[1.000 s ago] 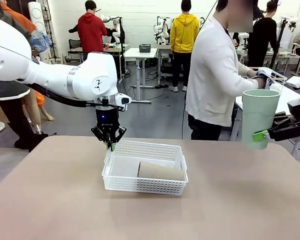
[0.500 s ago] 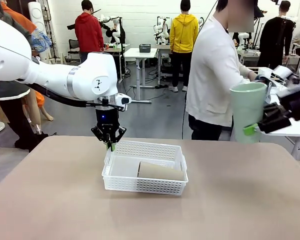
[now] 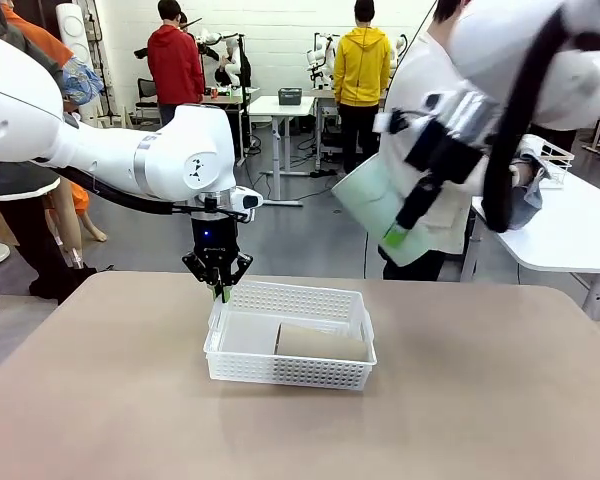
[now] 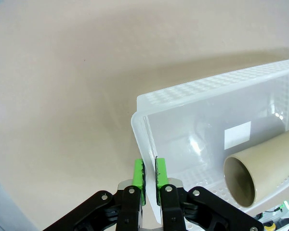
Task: Clean and organize the cups into the basket.
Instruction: Pick up the Reusable plastic cup from the right side of the table and stack it inside the Organizing basket in the center of the table.
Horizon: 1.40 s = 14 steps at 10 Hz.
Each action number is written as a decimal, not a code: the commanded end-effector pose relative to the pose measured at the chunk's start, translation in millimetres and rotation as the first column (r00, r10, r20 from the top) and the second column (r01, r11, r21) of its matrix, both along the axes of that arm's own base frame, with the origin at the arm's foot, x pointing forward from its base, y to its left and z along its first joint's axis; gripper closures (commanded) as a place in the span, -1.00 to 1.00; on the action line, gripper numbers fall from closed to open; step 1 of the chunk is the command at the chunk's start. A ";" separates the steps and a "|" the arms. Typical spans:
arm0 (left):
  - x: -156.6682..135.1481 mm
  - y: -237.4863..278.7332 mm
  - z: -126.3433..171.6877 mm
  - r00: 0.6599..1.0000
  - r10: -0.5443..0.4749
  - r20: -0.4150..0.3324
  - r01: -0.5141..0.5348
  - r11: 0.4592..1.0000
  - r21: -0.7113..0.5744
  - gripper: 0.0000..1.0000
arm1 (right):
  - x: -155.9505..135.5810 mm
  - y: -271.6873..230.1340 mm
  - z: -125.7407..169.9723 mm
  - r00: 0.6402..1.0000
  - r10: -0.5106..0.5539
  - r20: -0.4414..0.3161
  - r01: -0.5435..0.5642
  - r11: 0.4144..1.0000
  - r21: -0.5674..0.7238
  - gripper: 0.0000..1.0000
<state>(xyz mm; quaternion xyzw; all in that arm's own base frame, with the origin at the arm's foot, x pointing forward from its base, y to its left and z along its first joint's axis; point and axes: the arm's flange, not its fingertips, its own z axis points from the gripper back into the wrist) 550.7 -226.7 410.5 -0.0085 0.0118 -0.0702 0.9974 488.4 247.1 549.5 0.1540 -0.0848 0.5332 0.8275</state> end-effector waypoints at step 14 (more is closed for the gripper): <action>-0.6 0.9 1.6 1.000 0.002 0.002 -0.002 1.000 -0.001 1.00 | 78.5 100.1 -135.2 0.894 0.447 0.013 -0.444 0.891 -0.096 -0.60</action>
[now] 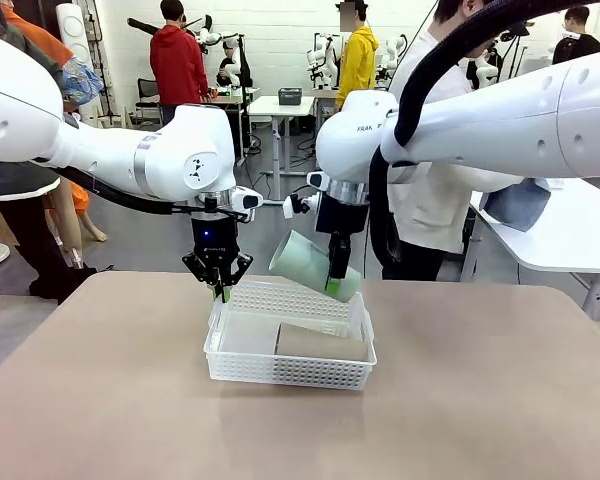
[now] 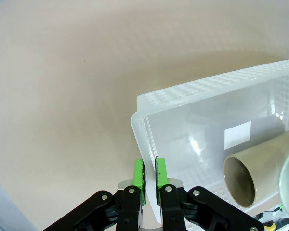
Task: Clean and organize the cups into the basket.
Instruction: Pick up the Reusable plastic cup from the right side of the table and stack it inside the Organizing basket in the center of the table.
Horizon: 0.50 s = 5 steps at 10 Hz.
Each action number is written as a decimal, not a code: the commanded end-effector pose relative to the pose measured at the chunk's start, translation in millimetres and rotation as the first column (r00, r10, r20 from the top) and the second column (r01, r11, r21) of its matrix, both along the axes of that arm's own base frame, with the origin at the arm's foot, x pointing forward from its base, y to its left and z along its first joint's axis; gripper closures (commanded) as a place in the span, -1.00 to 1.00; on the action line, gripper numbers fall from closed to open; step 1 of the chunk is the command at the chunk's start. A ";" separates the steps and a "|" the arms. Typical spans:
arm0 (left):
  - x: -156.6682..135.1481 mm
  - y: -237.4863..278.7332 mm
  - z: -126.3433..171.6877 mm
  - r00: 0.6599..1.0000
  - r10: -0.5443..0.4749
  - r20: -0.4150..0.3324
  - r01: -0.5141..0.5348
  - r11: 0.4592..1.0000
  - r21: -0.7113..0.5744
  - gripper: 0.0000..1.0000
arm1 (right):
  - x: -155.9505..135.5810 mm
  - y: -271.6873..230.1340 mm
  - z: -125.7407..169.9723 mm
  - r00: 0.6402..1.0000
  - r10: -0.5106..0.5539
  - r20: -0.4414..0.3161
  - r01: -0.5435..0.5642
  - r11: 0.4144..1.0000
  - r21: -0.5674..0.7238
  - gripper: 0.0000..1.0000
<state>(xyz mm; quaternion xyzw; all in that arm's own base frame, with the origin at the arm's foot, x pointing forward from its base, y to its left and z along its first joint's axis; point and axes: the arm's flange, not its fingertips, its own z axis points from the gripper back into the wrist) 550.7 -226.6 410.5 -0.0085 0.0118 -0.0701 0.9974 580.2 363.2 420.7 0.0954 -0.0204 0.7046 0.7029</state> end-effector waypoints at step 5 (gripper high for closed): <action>-0.7 0.8 1.5 1.000 0.002 0.002 -0.002 1.000 -0.001 1.00 | -7.9 -34.7 -39.0 0.995 0.068 -0.072 -0.058 0.988 0.142 -0.60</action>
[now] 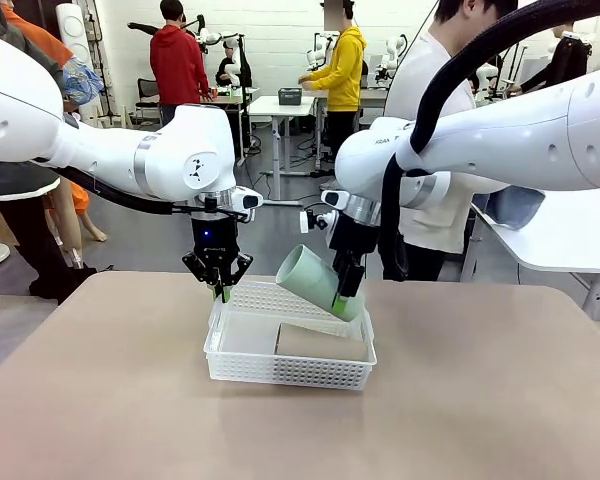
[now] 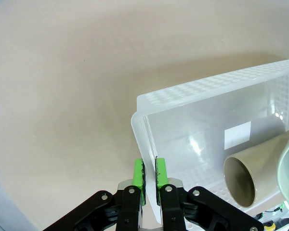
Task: Clean and organize the cups into the basket.
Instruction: Pick up the Reusable plastic cup from the right side of the table and stack it inside the Organizing basket in the center of the table.
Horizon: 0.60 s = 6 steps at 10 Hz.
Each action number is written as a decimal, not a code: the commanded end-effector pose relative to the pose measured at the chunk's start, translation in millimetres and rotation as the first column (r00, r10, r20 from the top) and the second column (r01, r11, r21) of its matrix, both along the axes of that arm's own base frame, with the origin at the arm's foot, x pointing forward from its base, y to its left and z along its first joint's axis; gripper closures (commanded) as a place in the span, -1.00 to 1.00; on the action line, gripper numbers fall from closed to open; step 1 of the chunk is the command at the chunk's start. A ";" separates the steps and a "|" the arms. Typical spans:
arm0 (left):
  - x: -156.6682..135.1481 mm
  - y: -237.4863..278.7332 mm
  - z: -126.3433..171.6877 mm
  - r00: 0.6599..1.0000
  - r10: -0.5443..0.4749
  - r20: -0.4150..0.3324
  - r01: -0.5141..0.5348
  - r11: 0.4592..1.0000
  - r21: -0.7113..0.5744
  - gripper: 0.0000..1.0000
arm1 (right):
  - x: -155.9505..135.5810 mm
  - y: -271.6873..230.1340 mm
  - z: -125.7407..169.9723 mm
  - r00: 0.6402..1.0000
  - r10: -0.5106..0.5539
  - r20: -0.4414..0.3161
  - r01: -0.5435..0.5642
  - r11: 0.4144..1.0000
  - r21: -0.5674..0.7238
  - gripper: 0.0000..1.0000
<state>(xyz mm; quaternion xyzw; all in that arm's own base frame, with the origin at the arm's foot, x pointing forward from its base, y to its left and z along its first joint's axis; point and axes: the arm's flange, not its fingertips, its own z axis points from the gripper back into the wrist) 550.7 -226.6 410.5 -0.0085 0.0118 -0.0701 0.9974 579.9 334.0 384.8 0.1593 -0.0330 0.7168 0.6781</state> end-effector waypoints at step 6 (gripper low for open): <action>-0.7 0.8 1.5 1.000 0.002 0.002 -0.002 1.000 -0.001 1.00 | 10.4 0.4 -24.1 0.997 -0.026 -0.071 0.025 1.000 -0.016 -0.66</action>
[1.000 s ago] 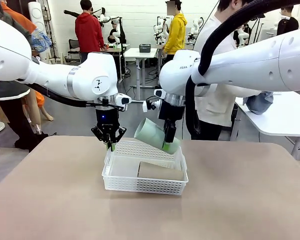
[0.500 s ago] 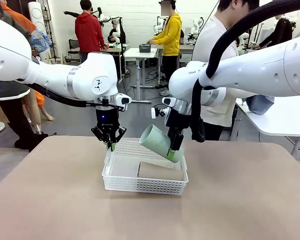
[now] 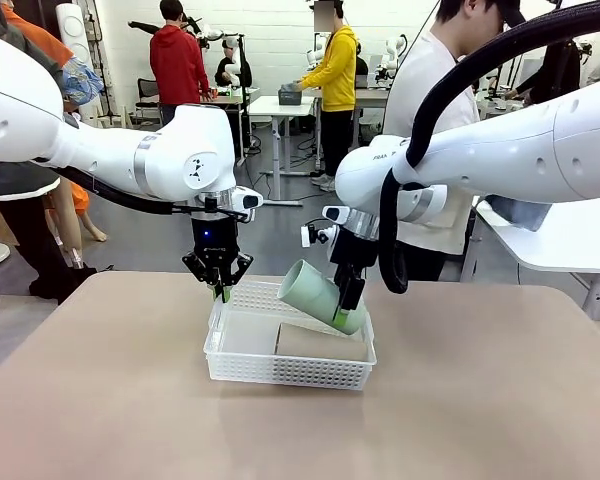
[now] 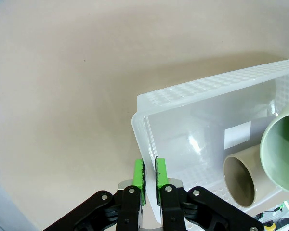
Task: Clean and organize the cups into the basket.
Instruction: Pick up the Reusable plastic cup from the right side of the table and stack it inside the Organizing basket in the center of the table.
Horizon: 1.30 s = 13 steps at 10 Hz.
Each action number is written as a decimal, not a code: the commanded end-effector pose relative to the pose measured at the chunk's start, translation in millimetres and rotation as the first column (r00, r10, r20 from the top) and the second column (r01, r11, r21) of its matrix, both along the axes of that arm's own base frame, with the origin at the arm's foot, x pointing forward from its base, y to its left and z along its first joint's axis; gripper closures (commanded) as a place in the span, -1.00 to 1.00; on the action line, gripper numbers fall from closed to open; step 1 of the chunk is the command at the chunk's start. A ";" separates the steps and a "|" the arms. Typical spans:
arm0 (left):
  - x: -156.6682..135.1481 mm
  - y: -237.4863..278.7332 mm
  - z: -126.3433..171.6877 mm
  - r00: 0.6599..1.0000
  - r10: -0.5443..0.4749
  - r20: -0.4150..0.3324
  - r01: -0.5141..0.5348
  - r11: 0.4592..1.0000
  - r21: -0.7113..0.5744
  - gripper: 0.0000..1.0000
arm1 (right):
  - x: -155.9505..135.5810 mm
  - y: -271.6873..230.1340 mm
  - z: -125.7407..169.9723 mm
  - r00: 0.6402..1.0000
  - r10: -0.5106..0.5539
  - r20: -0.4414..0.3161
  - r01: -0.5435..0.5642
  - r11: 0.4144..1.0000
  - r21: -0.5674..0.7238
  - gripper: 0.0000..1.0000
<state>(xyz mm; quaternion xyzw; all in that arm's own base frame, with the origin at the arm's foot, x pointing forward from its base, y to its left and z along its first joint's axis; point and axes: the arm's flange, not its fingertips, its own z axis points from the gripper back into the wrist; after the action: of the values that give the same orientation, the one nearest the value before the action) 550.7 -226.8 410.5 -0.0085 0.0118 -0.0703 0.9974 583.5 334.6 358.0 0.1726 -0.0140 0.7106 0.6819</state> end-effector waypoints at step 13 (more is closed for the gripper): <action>-0.6 0.9 1.5 1.000 0.002 0.002 -0.002 1.000 -0.001 1.00 | -123.9 -260.8 128.1 0.987 -0.087 0.133 -0.026 0.739 0.674 -1.00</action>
<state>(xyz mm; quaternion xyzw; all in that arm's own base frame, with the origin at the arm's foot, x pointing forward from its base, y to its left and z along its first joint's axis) 550.9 -226.2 410.1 -0.0085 0.0122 -0.0697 0.9975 492.0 120.0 510.1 0.2925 -0.3191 0.6543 0.6201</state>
